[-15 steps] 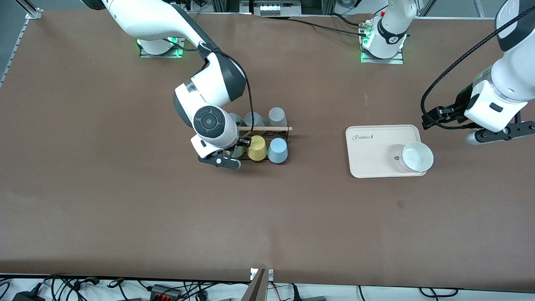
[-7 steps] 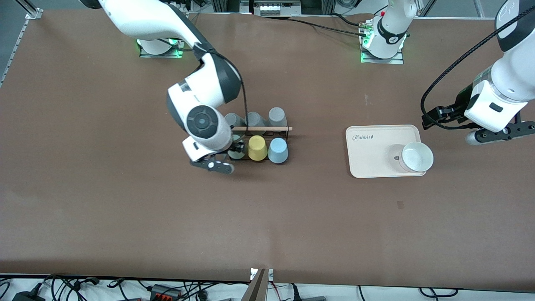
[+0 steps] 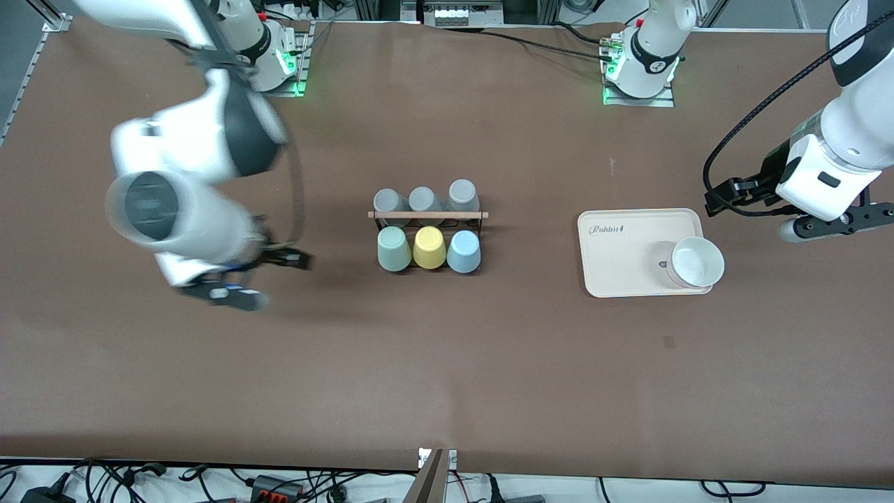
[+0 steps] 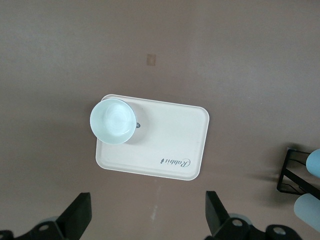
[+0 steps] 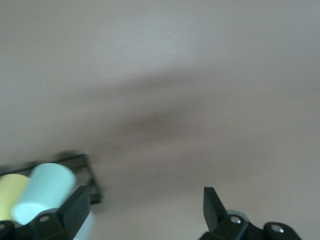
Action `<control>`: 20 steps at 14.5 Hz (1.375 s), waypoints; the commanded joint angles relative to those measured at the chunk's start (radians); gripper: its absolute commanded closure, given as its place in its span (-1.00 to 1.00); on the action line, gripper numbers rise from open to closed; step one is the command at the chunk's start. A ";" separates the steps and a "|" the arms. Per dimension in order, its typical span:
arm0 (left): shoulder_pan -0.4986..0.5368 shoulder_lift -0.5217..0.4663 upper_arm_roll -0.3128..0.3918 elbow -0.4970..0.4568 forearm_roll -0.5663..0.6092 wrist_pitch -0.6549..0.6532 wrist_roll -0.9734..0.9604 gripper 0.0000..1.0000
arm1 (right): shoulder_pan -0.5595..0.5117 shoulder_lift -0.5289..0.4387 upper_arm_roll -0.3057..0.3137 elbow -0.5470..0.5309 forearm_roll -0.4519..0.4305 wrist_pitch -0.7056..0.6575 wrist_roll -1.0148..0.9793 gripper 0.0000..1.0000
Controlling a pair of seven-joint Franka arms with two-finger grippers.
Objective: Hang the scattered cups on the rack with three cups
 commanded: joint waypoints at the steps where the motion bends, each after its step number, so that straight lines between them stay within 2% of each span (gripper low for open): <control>1: 0.013 -0.028 -0.008 -0.028 0.003 0.011 0.023 -1.00 | -0.158 -0.072 0.024 0.001 0.008 -0.073 -0.177 -1.00; 4: 0.013 -0.028 -0.008 -0.028 0.003 0.011 0.023 -1.00 | -0.232 -0.182 0.022 -0.057 0.005 -0.119 -0.326 -1.00; 6: 0.013 -0.028 -0.008 -0.028 0.003 0.010 0.023 -1.00 | -0.231 -0.297 0.021 -0.155 -0.015 -0.109 -0.331 -1.00; 9: 0.013 -0.028 -0.008 -0.028 0.003 0.010 0.023 -1.00 | -0.226 -0.457 0.022 -0.345 -0.032 0.005 -0.322 -1.00; 11: 0.013 -0.028 -0.008 -0.028 0.003 0.008 0.023 -1.00 | -0.226 -0.531 0.022 -0.445 -0.032 0.068 -0.322 -1.00; 13: 0.013 -0.028 -0.008 -0.028 0.003 0.008 0.023 -1.00 | -0.226 -0.548 0.024 -0.458 -0.030 0.059 -0.317 -1.00; 20: 0.013 -0.028 -0.008 -0.028 0.003 0.008 0.023 -1.00 | -0.237 -0.517 0.018 -0.387 0.019 -0.004 -0.334 -1.00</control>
